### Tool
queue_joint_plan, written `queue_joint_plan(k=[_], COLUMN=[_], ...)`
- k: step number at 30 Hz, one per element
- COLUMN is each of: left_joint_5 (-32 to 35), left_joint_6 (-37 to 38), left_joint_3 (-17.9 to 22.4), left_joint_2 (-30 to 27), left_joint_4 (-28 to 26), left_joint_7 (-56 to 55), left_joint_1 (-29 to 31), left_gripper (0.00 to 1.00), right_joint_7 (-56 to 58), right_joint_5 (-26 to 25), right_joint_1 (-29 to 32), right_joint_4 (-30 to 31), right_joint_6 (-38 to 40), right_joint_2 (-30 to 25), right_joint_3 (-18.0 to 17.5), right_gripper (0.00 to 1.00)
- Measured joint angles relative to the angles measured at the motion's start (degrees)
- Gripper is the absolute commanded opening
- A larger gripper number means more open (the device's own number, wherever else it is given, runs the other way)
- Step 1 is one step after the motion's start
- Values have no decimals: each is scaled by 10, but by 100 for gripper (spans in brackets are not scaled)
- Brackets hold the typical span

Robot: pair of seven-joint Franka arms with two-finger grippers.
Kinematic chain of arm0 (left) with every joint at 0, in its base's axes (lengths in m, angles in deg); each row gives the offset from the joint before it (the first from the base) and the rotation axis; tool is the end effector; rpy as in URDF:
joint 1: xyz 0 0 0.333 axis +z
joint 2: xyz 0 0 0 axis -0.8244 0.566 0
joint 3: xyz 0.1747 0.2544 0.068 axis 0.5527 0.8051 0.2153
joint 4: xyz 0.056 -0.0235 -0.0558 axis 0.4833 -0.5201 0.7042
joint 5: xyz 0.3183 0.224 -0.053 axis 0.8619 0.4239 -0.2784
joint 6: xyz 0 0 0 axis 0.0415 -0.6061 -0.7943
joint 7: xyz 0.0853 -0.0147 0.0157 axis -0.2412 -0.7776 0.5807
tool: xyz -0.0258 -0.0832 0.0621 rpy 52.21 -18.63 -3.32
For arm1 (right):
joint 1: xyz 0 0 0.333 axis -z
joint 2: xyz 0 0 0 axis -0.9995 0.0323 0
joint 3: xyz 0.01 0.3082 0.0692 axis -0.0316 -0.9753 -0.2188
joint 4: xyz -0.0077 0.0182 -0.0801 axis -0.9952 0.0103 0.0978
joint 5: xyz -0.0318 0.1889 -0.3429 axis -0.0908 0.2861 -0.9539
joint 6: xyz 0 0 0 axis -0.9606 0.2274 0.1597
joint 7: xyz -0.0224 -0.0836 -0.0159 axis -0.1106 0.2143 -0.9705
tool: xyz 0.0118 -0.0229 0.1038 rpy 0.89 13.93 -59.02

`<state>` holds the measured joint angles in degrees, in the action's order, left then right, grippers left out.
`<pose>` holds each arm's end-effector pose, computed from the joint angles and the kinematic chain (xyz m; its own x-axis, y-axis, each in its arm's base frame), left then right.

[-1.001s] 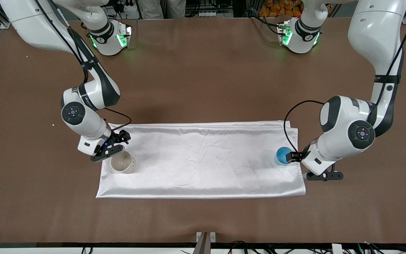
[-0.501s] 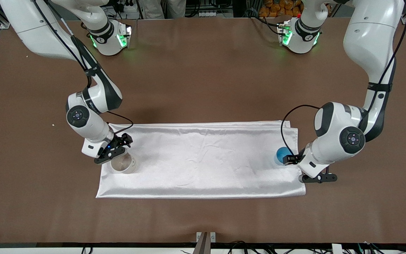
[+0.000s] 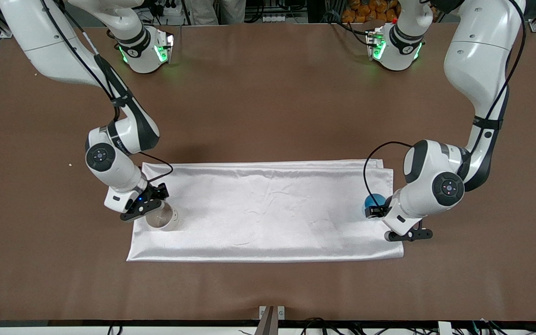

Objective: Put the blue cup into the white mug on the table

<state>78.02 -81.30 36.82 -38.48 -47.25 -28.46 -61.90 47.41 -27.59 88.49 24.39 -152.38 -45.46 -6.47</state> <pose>0.6861 -0.1738 0.2584 0.9976 0.0656 -0.0226 0.0673 -0.9940 0.0859 0.6224 0.1289 0.2132 0.9071 0.4058 0.1121 0.4028 -0.9140 0.0497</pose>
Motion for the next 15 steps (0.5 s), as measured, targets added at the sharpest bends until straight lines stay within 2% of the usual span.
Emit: queue_joint_plan(k=[5, 15], left_joint_5=[0, 0], left_joint_6=[1, 24], left_joint_3=[0, 0], left_joint_2=[-5, -25], left_joint_4=[0, -1], left_joint_7=[0, 0], left_joint_1=[1, 3], left_gripper=[76, 76], right_joint_7=[0, 0], right_joint_5=[0, 0], right_joint_1=[0, -1], right_joint_4=[-1, -2], right_joint_6=[0, 0], right_joint_2=[0, 0], right_joint_3=[0, 0], right_gripper=[0, 0])
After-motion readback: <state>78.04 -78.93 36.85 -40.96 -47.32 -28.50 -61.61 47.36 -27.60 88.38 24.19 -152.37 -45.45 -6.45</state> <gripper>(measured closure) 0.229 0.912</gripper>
